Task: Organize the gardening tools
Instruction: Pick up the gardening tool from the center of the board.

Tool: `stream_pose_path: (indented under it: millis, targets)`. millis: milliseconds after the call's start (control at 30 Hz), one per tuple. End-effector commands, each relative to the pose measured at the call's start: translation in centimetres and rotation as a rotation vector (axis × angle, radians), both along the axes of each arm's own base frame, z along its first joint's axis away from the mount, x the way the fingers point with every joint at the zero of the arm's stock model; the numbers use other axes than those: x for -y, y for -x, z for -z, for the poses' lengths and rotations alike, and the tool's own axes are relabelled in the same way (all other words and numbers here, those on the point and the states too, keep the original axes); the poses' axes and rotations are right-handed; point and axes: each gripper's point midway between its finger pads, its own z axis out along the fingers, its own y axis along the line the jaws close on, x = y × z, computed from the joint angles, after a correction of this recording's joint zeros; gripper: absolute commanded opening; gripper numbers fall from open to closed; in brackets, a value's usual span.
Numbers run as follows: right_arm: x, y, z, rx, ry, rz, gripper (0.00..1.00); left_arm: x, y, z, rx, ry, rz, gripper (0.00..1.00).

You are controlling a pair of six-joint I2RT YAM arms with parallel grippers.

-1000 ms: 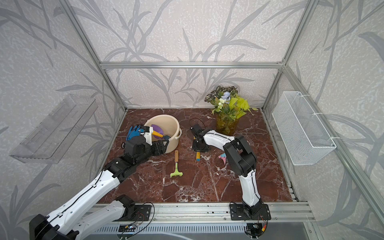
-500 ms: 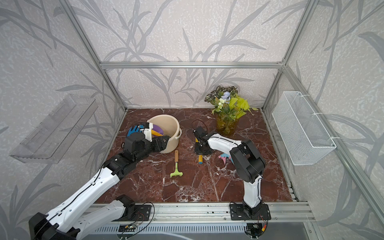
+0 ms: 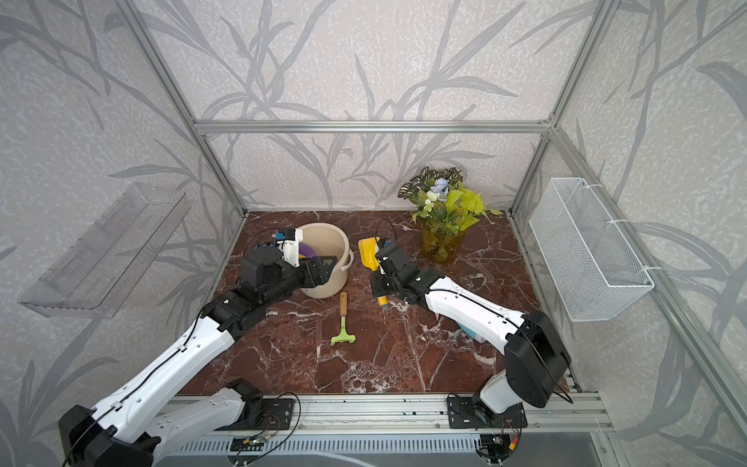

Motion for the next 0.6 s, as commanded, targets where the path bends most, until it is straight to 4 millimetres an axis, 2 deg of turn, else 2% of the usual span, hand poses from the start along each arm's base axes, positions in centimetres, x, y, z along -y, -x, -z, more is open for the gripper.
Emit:
stream_pose_path:
  millis: [0,133,200,367,400,567]
  targets:
    - [-1.5,0.9,-4.0,0.177,-0.029,-0.095,0.04,1.9,0.1,-2.2,0.038,0.068,0.092,0.83]
    - [-2.5,2.6,-6.0,0.244,-0.058,-0.164,0.04,2.4,-0.4,-1.9,0.023,0.083,0.102,0.77]
    - [-2.9,3.2,-6.6,0.270,-0.059,-0.195,0.04,2.8,-0.4,-2.1,0.025,0.101,0.116,0.71]
    - [-3.4,3.4,-7.2,0.293,-0.056,-0.229,0.03,3.3,-0.7,-2.8,0.033,0.122,0.128,0.56]
    - [-4.4,4.5,-7.3,0.296,-0.063,-0.265,0.04,3.3,-0.8,-3.0,0.036,0.124,0.128,0.54]
    - [-5.3,4.9,-7.7,0.312,-0.062,-0.297,0.04,3.6,-1.0,-3.8,0.049,0.133,0.138,0.36]
